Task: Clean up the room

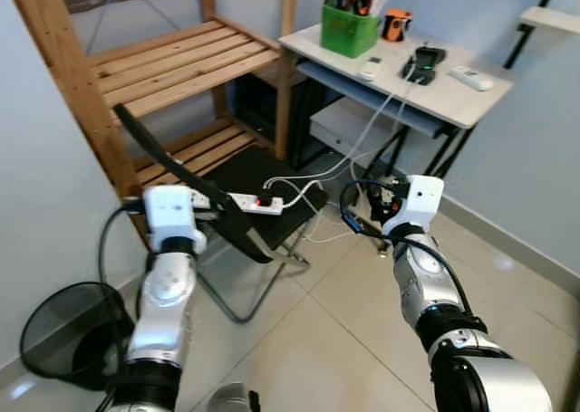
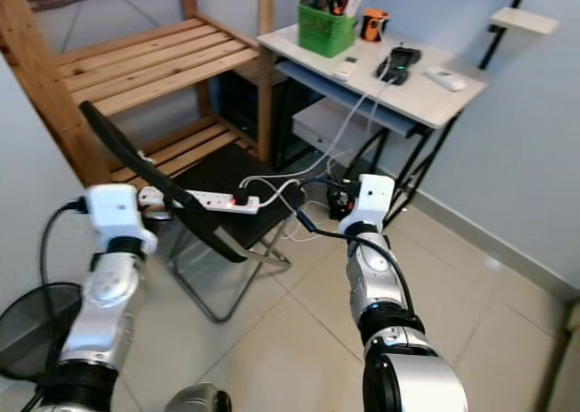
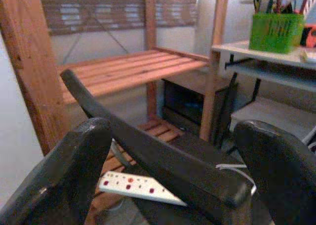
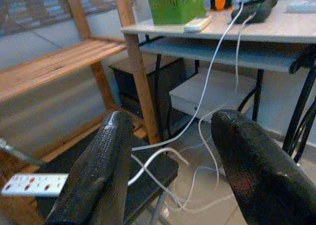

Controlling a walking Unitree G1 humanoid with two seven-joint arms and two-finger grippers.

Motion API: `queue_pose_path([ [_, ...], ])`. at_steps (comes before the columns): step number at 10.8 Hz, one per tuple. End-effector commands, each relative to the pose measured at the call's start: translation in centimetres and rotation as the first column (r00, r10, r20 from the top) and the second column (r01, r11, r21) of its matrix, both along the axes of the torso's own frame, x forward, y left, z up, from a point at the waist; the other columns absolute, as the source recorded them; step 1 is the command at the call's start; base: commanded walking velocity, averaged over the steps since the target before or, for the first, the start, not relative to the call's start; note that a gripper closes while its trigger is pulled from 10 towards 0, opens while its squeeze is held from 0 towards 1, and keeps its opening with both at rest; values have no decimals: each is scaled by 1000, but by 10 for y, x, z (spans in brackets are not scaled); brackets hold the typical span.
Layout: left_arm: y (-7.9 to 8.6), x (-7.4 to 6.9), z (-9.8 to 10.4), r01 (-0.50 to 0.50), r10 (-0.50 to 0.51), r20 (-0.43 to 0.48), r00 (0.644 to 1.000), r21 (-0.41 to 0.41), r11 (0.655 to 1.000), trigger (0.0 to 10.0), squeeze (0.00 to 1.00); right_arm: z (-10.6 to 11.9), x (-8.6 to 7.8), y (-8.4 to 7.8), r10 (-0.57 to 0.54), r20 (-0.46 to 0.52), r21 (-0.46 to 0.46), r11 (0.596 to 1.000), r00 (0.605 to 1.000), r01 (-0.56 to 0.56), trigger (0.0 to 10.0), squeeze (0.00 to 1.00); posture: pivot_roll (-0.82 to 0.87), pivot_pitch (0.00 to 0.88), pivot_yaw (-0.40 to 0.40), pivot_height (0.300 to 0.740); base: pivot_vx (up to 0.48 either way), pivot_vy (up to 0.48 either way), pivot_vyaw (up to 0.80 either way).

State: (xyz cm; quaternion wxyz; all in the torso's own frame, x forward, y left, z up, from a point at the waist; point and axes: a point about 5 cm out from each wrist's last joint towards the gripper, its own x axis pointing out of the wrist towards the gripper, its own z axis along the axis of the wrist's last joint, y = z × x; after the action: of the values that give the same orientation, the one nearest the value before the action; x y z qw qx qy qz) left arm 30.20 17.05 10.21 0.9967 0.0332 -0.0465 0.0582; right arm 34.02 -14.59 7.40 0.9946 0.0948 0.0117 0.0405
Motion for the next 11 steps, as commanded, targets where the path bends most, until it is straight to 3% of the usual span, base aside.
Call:
queue_pose_path([
  [1,3,1,1,-27,27,4,1000,9,1000,10000,0,9,5,4,23,28,6,1000,999,-23,10000,0,163,22,-51,740,0,0,744],
  [2,4,2,0,-37,37,3,999,10,999,10000,0,10,6,5,25,31,8,1000,999,-25,10000,0,162,21,-52,740,0,0,712],
  [5,0,2,-6,-53,55,-34,998,72,996,10000,0,6,7,4,28,-13,-37,999,1000,-28,10000,0,159,19,-54,740,0,0,0],
  [11,-3,4,-7,-48,49,-29,998,40,998,10000,0,7,8,1,22,-25,-80,996,999,-24,10000,0,148,14,-55,740,0,0,0],
])
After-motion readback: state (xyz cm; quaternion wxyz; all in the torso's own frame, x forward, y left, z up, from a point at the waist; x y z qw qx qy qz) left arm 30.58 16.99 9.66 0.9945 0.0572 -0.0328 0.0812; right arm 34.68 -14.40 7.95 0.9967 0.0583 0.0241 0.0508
